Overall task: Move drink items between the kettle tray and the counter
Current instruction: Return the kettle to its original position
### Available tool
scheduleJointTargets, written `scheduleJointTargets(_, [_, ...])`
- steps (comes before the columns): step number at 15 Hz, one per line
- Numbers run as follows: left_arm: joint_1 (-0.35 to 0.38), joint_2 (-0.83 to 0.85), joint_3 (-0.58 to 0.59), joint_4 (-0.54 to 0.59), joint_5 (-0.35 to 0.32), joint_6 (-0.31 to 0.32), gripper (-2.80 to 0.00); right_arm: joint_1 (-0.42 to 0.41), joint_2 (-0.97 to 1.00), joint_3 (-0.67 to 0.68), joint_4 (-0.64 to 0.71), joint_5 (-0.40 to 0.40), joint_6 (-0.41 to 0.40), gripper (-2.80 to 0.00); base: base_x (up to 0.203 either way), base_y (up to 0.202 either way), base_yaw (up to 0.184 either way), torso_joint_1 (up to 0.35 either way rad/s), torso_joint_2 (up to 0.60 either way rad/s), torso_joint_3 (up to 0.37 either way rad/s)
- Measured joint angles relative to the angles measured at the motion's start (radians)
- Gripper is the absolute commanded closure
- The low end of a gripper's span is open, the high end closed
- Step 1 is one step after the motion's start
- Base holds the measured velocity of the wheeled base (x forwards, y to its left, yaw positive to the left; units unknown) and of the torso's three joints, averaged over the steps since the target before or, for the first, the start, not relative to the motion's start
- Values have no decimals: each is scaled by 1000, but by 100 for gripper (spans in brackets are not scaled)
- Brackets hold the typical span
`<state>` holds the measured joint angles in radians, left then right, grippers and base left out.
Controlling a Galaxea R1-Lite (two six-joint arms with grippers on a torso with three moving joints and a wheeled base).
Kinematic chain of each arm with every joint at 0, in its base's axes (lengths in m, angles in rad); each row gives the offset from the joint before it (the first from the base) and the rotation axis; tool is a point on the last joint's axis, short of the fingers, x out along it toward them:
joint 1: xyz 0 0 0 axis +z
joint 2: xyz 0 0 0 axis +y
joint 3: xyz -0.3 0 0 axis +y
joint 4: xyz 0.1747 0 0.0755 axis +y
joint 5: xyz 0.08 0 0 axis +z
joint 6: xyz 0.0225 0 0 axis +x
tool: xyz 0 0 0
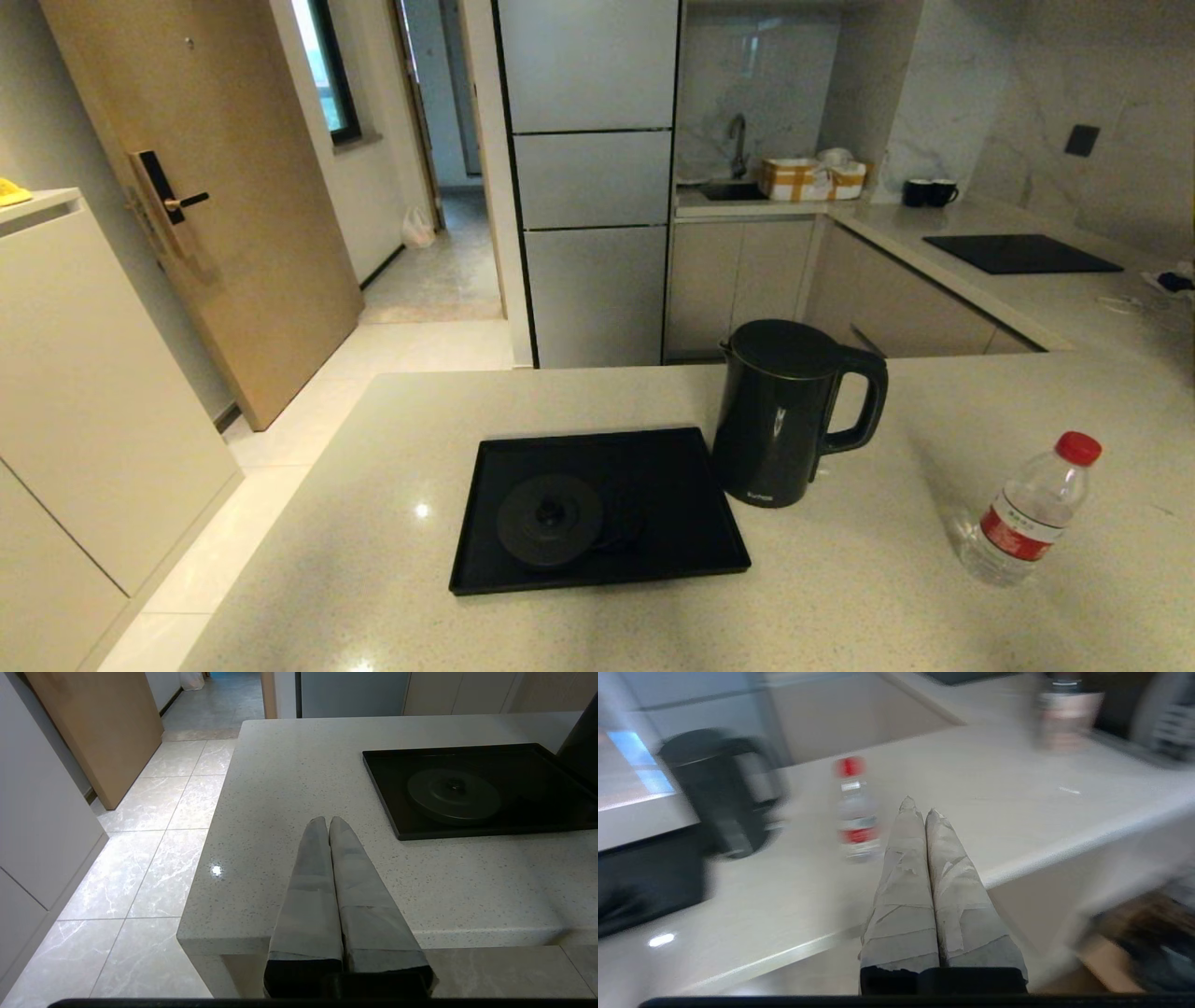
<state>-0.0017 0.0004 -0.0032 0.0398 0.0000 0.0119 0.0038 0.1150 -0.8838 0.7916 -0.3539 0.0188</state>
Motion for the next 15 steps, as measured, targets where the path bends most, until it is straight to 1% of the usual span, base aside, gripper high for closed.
scheduleJointTargets(1, [0, 0, 0, 0, 0, 0, 0, -2, -38, 74, -50, 44, 9, 0, 0, 0, 0, 0, 0, 0])
scheduleJointTargets(3, [0, 0, 0, 0, 0, 0, 0, -4, -79, 263, -206, 118, 15, 0, 0, 0, 0, 0, 0, 0])
scheduleJointTargets(6, [0, 0, 0, 0, 0, 0, 0, -5, -106, 653, -562, 244, -8, 0, 0, 0, 0, 0, 0, 0])
scheduleJointTargets(7, [0, 0, 0, 0, 0, 0, 0, -5, -111, 757, -689, 284, -23, 0, 0, 0, 0, 0, 0, 0])
scheduleJointTargets(8, [0, 0, 0, 0, 0, 0, 0, -5, -114, 822, -787, 316, -44, 0, 0, 0, 0, 0, 0, 0])
scheduleJointTargets(9, [0, 0, 0, 0, 0, 0, 0, -5, -115, 851, -813, 340, -60, 0, 0, 0, 0, 0, 0, 0])
scheduleJointTargets(11, [0, 0, 0, 0, 0, 0, 0, -6, -117, 868, -748, 370, -81, 0, 0, 0, 0, 0, 0, 0])
scheduleJointTargets(12, [0, 0, 0, 0, 0, 0, 0, -6, -117, 868, -749, 372, -87, 0, 0, 0, 0, 0, 0, 0])
scheduleJointTargets(15, [0, 0, 0, 0, 0, 0, 0, -6, -117, 880, -783, 364, -68, 0, 0, 0, 0, 0, 0, 0])
